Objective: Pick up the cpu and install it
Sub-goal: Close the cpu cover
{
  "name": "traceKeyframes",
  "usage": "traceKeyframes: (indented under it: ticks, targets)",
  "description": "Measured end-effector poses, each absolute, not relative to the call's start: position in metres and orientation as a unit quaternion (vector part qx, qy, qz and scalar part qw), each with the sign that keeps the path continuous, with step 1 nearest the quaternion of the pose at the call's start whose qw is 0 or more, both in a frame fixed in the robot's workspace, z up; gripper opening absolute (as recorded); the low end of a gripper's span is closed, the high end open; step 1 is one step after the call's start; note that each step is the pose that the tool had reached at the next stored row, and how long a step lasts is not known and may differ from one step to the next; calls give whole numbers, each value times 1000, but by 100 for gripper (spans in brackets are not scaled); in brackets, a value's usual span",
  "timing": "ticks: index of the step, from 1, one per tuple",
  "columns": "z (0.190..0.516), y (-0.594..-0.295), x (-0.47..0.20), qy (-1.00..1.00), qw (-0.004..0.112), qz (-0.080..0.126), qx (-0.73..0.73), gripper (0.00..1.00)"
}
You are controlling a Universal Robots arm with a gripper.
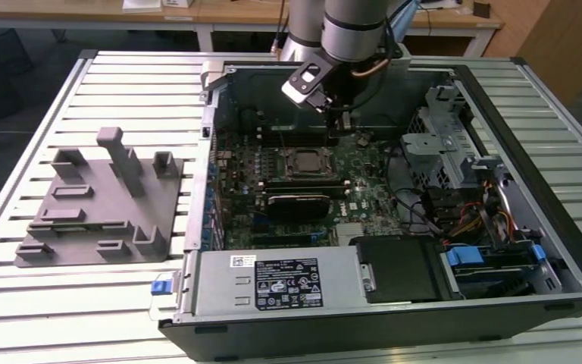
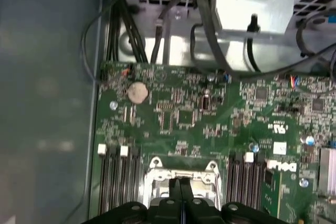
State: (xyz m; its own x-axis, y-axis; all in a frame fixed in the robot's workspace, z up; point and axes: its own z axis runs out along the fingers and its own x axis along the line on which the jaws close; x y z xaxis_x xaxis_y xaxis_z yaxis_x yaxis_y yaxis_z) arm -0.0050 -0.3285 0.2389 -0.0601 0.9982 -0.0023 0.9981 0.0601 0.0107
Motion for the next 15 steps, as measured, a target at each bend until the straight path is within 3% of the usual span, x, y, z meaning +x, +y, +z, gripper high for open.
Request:
traceKeyframes:
  ticks: [15]
  targets:
    - [233, -329, -27, 735, 4, 3, 679, 11]
